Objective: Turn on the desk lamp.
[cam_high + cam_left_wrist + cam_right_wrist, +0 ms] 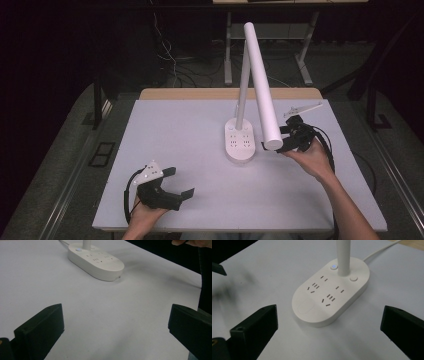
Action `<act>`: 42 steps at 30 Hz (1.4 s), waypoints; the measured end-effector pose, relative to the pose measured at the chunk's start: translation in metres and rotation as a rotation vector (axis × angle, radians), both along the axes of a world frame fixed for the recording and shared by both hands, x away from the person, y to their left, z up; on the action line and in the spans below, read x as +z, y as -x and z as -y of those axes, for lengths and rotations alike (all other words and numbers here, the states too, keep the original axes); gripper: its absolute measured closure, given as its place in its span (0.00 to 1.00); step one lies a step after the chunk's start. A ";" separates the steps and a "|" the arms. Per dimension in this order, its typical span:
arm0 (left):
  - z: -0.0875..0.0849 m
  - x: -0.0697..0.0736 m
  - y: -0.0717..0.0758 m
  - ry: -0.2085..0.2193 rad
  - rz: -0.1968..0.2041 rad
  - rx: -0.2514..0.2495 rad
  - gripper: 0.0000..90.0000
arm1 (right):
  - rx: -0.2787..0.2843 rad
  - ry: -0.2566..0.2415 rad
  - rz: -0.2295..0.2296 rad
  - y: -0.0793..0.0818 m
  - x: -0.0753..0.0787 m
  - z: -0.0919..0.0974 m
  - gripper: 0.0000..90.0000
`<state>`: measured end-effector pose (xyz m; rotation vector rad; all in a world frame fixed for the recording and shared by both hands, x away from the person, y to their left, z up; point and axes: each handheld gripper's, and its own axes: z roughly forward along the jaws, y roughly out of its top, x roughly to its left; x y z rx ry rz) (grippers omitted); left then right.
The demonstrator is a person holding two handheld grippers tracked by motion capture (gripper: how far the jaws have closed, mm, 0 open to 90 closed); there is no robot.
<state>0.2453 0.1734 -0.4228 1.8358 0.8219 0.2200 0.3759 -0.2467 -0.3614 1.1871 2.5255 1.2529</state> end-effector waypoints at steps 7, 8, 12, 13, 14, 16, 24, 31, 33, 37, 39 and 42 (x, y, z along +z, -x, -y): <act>0.000 0.000 0.000 -0.001 0.000 0.000 0.00 | -0.004 0.000 -0.003 -0.011 0.001 -0.003 0.01; 0.000 0.000 0.000 -0.001 0.000 0.000 0.00 | -0.010 0.002 -0.010 -0.014 0.001 -0.004 0.01; -0.001 0.000 0.000 -0.001 0.001 -0.001 0.00 | -0.016 0.000 -0.011 -0.021 0.002 -0.007 0.01; -0.001 0.000 0.000 -0.001 0.002 0.000 0.00 | -0.021 -0.003 -0.012 -0.023 0.003 -0.008 0.01; -0.001 0.000 0.000 0.000 0.003 0.001 0.00 | -0.021 -0.005 -0.013 -0.024 0.003 -0.009 0.01; -0.001 0.000 0.000 0.001 0.003 0.000 0.00 | -0.018 0.001 -0.012 -0.028 0.004 -0.012 0.01; 0.000 0.000 0.000 -0.002 -0.001 -0.007 0.00 | -0.017 0.011 -0.018 -0.038 0.003 -0.021 0.01; 0.000 0.000 0.000 0.000 0.002 -0.012 0.00 | -0.030 0.008 -0.028 -0.048 0.000 -0.024 0.01; 0.000 0.000 0.000 0.002 0.001 -0.011 0.00 | -0.039 0.004 -0.032 -0.053 -0.003 -0.023 0.02; -0.001 0.001 0.000 0.003 0.001 -0.007 0.00 | -0.052 -0.018 -0.033 -0.061 -0.006 -0.022 0.08; -0.001 0.001 0.000 0.003 0.001 -0.007 0.00 | -0.052 -0.020 -0.030 -0.062 -0.007 -0.022 0.14; -0.001 0.001 0.000 0.002 0.002 -0.008 0.00 | -0.056 -0.027 -0.027 -0.066 -0.009 -0.022 0.18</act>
